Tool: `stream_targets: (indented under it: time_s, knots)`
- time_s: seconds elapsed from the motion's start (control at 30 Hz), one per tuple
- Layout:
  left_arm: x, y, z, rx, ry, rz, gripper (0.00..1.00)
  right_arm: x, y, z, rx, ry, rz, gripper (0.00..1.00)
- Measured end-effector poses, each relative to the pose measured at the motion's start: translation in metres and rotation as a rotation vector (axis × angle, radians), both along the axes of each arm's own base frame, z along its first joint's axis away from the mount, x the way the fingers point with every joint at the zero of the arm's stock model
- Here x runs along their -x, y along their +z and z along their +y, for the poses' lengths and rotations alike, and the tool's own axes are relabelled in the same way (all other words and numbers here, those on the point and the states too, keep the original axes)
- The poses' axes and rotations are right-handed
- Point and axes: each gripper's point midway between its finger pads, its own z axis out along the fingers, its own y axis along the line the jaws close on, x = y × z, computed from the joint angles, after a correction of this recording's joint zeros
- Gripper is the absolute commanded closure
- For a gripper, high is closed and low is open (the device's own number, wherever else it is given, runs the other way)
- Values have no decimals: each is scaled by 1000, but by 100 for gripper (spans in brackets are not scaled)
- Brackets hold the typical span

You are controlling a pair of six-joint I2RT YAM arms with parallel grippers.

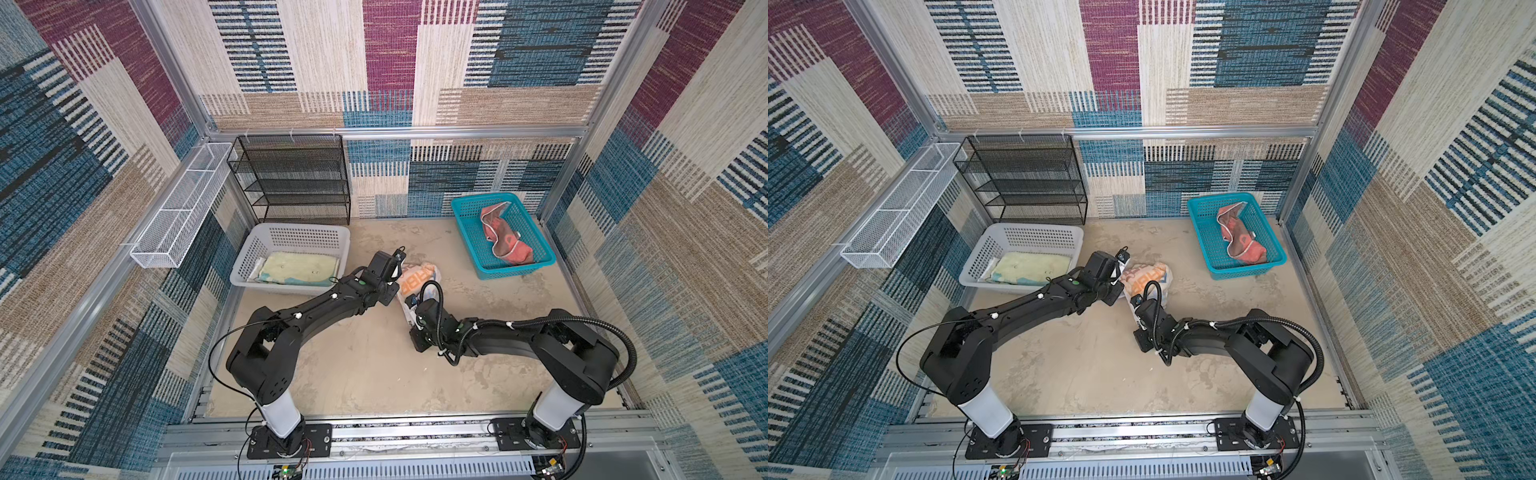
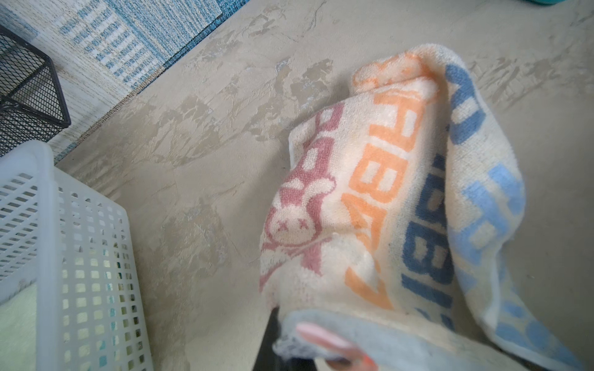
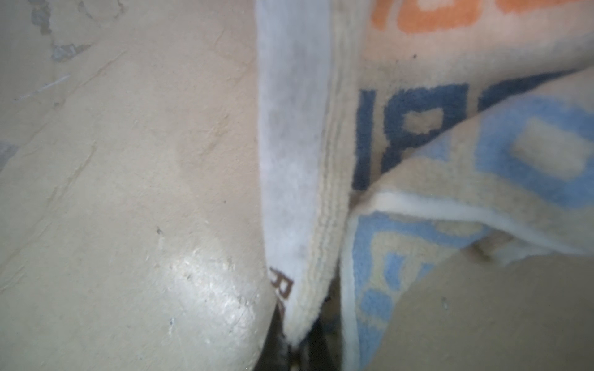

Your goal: Fold and stack the towels

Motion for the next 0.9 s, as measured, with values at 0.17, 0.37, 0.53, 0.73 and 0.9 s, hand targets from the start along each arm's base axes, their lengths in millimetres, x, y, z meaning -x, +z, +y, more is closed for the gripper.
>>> stream_targets:
  time_s: [0.17, 0.37, 0.53, 0.73, 0.9]
  knots:
    - [-2, 10, 1, 7, 12, -12, 100, -12, 22, -7, 30, -37, -41, 100]
    - [-5, 58, 3, 58, 40, -92, 100, -71, 105, -39, -48, -175, -219, 100]
    - [-7, 112, 4, 108, 47, -167, 100, -102, 184, -66, -104, -240, -396, 100]
    - [-11, 190, 0, 168, 49, -247, 100, -118, 263, -88, -103, -242, -595, 100]
    - [2, 231, 4, 185, 38, -267, 100, -119, 316, -90, -81, -200, -720, 100]
